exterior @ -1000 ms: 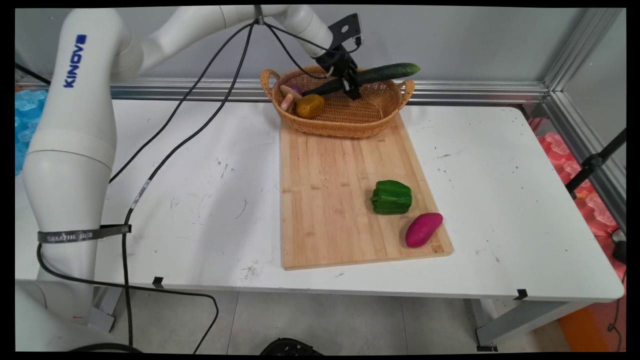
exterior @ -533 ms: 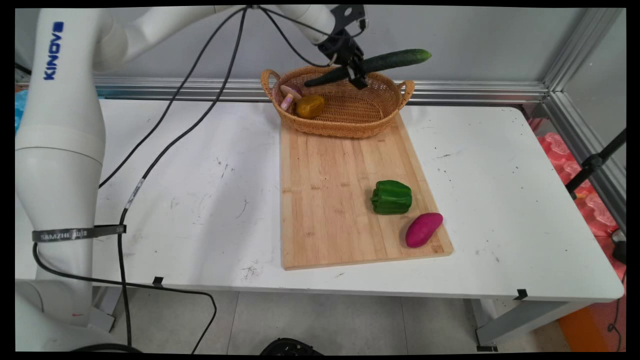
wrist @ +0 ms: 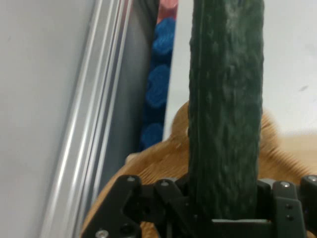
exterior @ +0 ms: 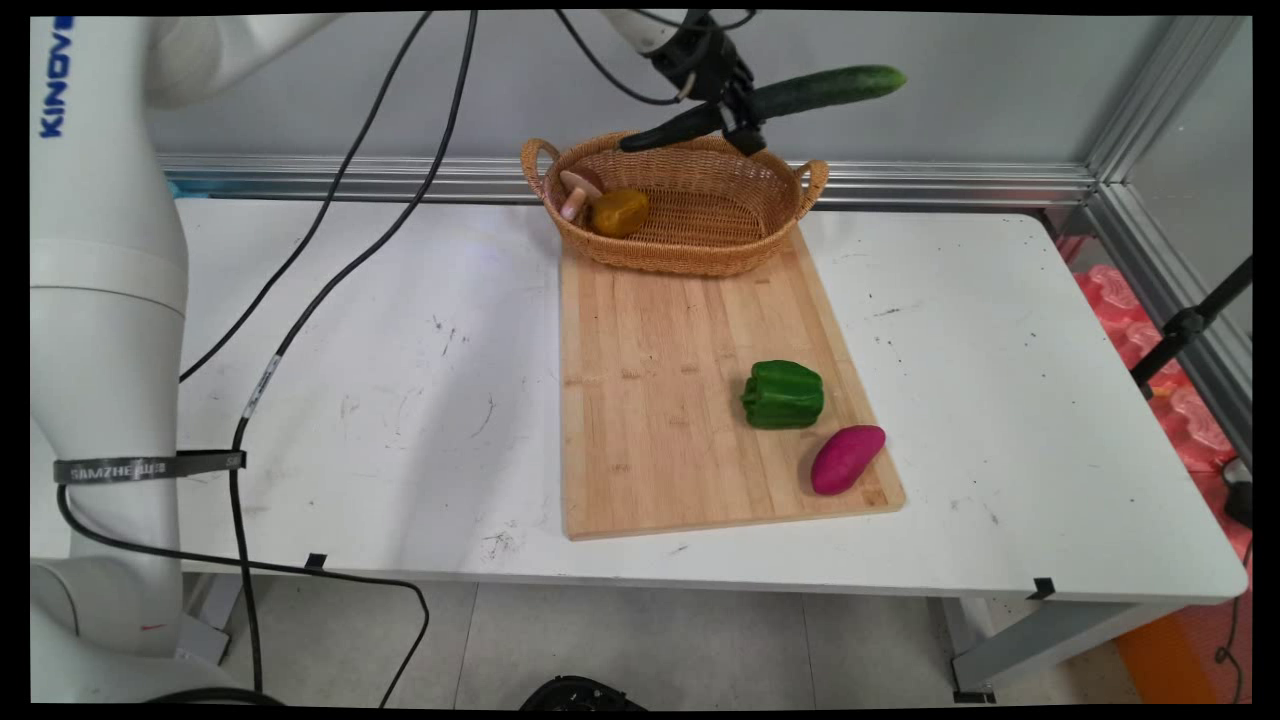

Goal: Place the picked object on the cutting board

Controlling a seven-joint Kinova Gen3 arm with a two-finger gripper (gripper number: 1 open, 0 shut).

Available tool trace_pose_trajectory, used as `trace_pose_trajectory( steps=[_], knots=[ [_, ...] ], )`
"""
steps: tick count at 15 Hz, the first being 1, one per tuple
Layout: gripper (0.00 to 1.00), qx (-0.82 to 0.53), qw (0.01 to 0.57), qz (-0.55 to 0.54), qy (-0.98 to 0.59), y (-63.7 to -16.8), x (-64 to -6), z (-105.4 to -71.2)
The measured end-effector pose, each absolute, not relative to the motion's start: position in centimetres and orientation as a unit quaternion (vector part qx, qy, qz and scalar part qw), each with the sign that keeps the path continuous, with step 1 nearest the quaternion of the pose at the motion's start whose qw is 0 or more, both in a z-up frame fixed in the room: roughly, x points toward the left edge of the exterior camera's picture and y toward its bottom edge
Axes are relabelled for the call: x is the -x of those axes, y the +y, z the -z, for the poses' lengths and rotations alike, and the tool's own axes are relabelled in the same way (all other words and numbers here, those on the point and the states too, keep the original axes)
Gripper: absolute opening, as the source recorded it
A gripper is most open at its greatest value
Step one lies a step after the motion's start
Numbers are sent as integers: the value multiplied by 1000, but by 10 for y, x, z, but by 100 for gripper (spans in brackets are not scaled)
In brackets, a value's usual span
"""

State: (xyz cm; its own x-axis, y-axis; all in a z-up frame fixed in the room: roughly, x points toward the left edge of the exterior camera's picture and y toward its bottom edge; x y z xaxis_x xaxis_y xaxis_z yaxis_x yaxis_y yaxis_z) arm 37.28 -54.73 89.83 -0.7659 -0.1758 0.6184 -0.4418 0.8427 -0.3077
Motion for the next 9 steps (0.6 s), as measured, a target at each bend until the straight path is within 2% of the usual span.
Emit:
trace_pose_trajectory(
  steps=[4,9],
  knots=[
    [0,-186,310,-203,-910,-513,-347,-924],
    [0,-201,311,-174,-912,-471,-330,-936]
  ],
)
